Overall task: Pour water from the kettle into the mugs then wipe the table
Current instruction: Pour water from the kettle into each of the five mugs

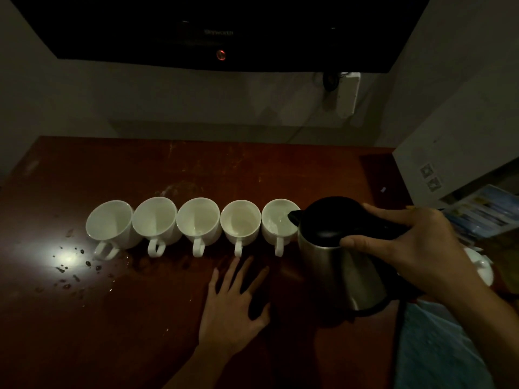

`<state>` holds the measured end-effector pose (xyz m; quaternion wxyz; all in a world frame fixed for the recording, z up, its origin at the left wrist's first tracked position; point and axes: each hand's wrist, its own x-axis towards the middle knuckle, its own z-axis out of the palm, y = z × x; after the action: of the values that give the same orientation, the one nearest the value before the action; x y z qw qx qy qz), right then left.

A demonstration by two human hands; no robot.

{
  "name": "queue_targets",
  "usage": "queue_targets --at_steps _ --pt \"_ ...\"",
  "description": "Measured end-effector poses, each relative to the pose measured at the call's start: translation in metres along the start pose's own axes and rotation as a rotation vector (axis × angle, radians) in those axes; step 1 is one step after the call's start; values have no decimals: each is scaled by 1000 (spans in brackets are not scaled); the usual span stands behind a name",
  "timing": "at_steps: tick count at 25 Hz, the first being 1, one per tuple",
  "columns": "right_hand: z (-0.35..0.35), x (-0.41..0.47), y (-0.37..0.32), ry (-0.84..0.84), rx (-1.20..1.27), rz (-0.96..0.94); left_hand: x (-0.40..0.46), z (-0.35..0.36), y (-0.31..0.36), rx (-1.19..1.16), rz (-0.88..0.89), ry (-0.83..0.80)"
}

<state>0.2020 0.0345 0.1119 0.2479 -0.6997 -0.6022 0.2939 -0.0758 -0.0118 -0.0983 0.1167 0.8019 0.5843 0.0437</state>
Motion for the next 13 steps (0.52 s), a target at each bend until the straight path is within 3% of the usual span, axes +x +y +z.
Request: queue_targets --at_steps 13 --pt "-1 2 -3 -8 -17 -14 -1 0 1 0 -5 -10"
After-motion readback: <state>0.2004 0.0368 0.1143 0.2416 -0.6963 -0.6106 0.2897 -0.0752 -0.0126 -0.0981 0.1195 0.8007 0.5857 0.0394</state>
